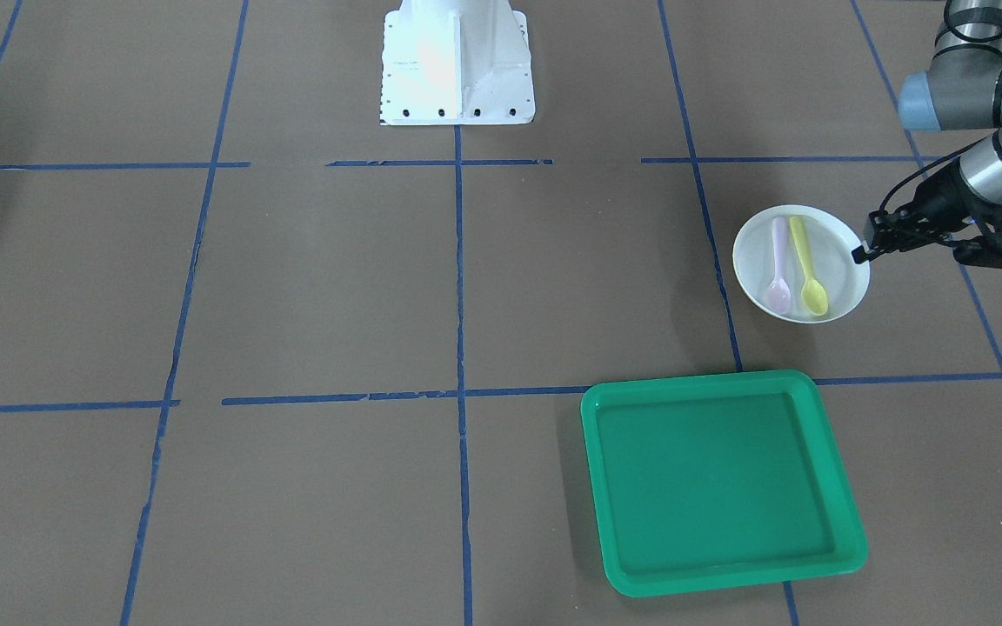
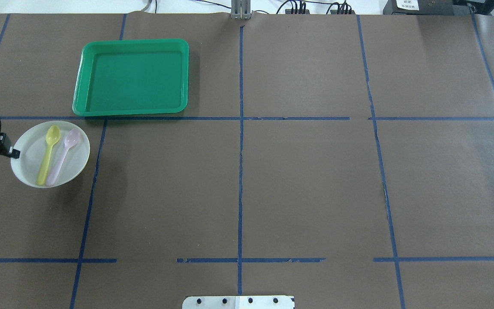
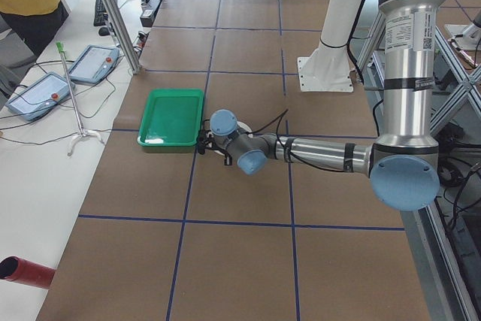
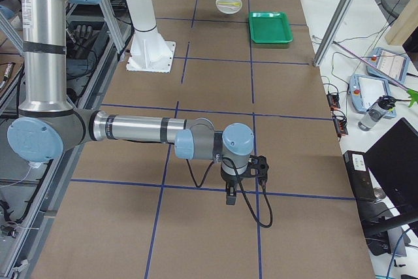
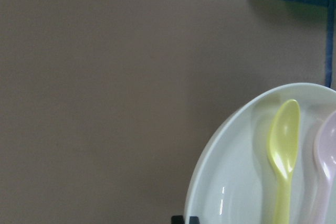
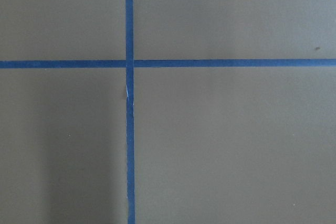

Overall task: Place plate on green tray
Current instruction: 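Lift the plate and carry it over the green tray with the left gripper, then lower the plate onto the green tray and open the left gripper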

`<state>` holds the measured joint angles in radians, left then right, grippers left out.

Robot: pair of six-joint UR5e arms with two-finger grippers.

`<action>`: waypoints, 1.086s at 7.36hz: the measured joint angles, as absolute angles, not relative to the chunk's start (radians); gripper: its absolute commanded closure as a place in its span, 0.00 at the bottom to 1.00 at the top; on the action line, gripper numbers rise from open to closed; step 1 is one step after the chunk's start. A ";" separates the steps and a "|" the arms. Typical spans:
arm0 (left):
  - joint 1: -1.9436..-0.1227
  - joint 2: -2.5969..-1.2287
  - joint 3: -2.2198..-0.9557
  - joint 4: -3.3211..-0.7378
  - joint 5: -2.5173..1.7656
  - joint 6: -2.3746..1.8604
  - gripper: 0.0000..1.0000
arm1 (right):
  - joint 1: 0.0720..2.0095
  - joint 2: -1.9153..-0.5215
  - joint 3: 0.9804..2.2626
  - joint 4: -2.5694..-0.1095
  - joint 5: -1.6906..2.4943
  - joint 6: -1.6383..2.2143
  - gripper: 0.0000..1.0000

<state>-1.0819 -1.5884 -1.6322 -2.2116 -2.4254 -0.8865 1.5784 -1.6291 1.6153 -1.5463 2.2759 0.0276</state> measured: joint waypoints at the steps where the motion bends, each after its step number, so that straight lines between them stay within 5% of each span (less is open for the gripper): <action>1: -1.093 -1.694 -1.622 -2.111 -2.426 -0.887 1.00 | 1.578 -1.629 1.615 -1.546 2.276 0.028 0.00; 4: -1.099 -2.013 -1.450 -1.928 -2.427 -0.895 1.00 | 1.578 -1.629 1.615 -1.546 2.275 0.028 0.00; 8: -1.079 -2.116 -1.188 -2.100 -2.421 -0.919 1.00 | 1.578 -1.629 1.615 -1.547 2.276 0.028 0.00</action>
<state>-1.0786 -2.1157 -1.1878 -2.0996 -2.4212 -0.9187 1.5785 -1.6291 1.6153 -1.5466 2.2763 0.0276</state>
